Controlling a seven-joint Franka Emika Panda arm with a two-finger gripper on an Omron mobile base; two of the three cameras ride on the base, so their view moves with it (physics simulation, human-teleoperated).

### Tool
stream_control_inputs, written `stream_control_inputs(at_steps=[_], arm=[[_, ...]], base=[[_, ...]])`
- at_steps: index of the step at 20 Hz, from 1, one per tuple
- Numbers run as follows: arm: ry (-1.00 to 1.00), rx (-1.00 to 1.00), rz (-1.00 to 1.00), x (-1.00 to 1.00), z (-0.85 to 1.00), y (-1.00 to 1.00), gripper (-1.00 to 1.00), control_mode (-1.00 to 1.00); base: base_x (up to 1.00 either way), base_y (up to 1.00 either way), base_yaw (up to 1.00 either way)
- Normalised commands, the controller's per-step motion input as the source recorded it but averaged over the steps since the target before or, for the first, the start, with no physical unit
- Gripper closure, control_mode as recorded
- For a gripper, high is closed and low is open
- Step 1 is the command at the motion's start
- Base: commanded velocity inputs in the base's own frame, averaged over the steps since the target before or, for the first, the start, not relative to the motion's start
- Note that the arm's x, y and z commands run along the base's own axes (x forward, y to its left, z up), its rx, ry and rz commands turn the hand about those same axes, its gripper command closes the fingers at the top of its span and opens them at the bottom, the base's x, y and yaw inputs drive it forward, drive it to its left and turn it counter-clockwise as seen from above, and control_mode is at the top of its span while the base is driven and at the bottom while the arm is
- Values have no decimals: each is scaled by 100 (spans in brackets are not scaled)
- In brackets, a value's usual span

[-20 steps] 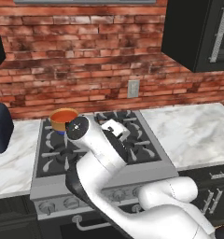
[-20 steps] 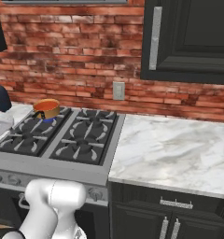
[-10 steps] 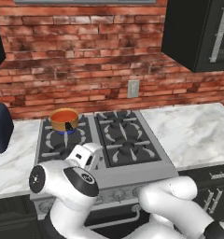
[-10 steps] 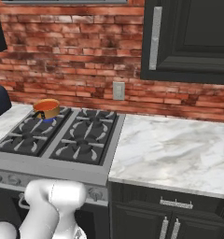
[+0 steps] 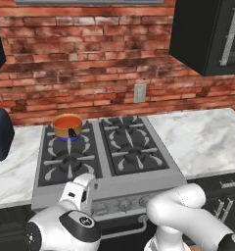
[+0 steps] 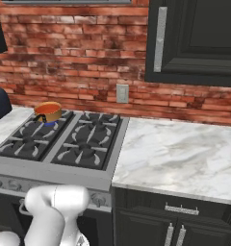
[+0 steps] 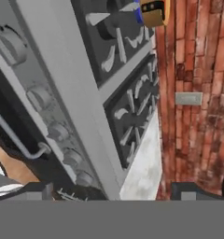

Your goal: Wait until the marinara sauce is simmered to a deep red color and then turn off the stove.

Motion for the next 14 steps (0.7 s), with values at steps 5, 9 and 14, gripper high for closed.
stream_control_inputs(at_steps=[5,9,14], arm=[[0,-2,17,-27,-55,0,-100,-100],[0,0,17,-9,-54,1,-100,-100],[0,-3,16,0,-55,6,-100,-100]], base=[[0,0,0],[0,0,0],[0,0,0]])
